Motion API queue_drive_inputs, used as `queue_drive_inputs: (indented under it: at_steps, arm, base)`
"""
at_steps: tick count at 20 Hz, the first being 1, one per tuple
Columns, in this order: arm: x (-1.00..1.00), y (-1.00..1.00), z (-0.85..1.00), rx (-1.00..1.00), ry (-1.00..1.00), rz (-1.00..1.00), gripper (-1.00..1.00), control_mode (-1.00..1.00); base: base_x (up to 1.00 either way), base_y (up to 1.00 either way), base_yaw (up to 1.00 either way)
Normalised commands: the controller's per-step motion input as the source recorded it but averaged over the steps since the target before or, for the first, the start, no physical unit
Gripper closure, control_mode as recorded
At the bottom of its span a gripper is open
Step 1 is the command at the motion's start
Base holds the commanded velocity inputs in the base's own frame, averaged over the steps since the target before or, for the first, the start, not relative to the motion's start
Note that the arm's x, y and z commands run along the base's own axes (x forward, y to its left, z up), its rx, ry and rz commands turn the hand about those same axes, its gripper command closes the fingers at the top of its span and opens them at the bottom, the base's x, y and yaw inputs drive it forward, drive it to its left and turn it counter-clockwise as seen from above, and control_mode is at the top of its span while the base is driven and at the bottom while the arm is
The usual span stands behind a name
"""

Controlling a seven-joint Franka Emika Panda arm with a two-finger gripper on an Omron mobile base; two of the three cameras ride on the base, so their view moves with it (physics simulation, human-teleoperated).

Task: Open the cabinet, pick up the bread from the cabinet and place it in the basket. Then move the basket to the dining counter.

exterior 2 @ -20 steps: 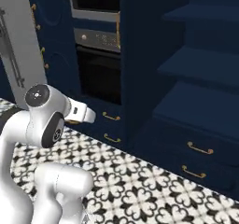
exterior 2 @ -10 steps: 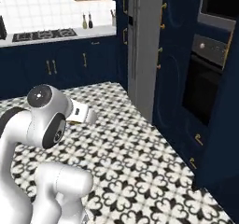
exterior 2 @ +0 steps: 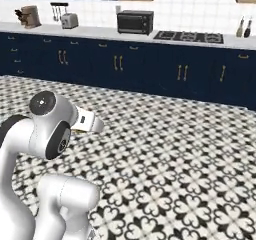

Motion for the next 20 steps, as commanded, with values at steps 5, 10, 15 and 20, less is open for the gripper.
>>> queue_drive_inputs:
  at_steps: [5, 10, 15, 20]
  arm:
    - [0.0, 0.0, 0.0, 0.0, 0.0, 0.0, 1.0, 1.0]
    - [0.0, 0.0, 0.0, 0.0, 0.0, 0.0, 1.0, 1.0]
    - [0.0, 0.0, 0.0, 0.0, 0.0, 0.0, 1.0, 1.0]
    - [0.0, 0.0, 0.0, 0.0, 0.0, 0.0, 1.0, 1.0]
  base:
    - [0.0, 0.0, 1.0]
    - [0.01, 0.0, 1.0]
    - [0.03, 0.0, 1.0]
    - [0.0, 0.15, 0.98]
